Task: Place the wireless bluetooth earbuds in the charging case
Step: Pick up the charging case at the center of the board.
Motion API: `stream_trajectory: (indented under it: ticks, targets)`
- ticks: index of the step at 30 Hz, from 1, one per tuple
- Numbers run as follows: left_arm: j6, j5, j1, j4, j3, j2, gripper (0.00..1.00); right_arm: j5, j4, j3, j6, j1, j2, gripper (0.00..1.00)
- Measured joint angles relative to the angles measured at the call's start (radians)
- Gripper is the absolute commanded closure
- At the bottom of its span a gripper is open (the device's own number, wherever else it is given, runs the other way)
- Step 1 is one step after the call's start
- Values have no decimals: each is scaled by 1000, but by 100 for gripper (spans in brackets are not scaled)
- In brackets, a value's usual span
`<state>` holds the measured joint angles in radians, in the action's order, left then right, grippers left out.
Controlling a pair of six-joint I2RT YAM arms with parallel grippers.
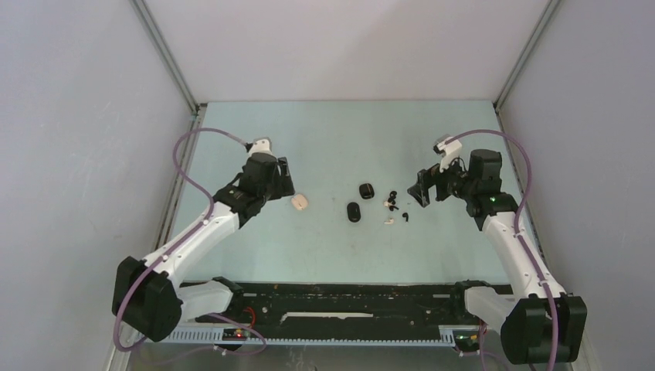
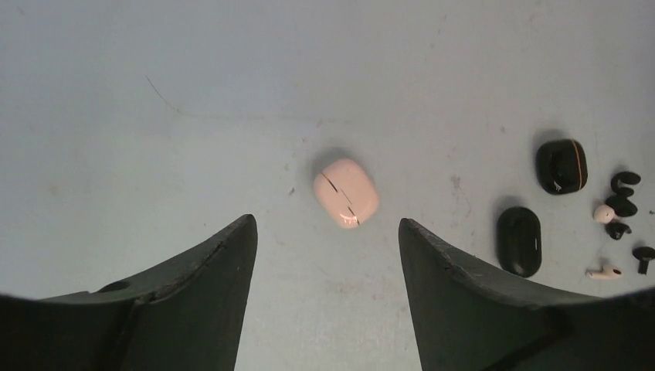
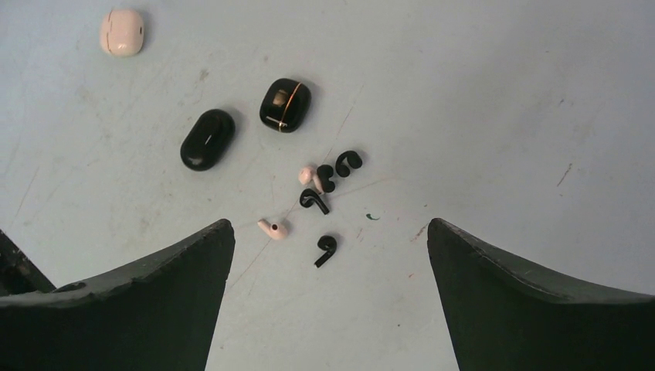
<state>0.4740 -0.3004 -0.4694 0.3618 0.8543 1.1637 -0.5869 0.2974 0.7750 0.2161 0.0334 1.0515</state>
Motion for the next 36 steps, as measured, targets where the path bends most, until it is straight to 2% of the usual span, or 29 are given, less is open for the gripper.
stream_trajectory:
  ticks: [8,15,24,29,36]
  targets:
    - [175,18,-24,12,-45,115,24,-21,38,0,53,29,0,3]
    - [209,-37,-114,40,57,307,24,-17,53,0,102,84,18,4]
    - [214,-79,-120,57,171,447,24,-8,77,0,136,119,34,4]
    - [138,-83,-122,99,227,505,21,6,87,0,150,143,47,4]
    - [-193,-49,-122,259,502,620,24,8,90,0,159,151,48,4]
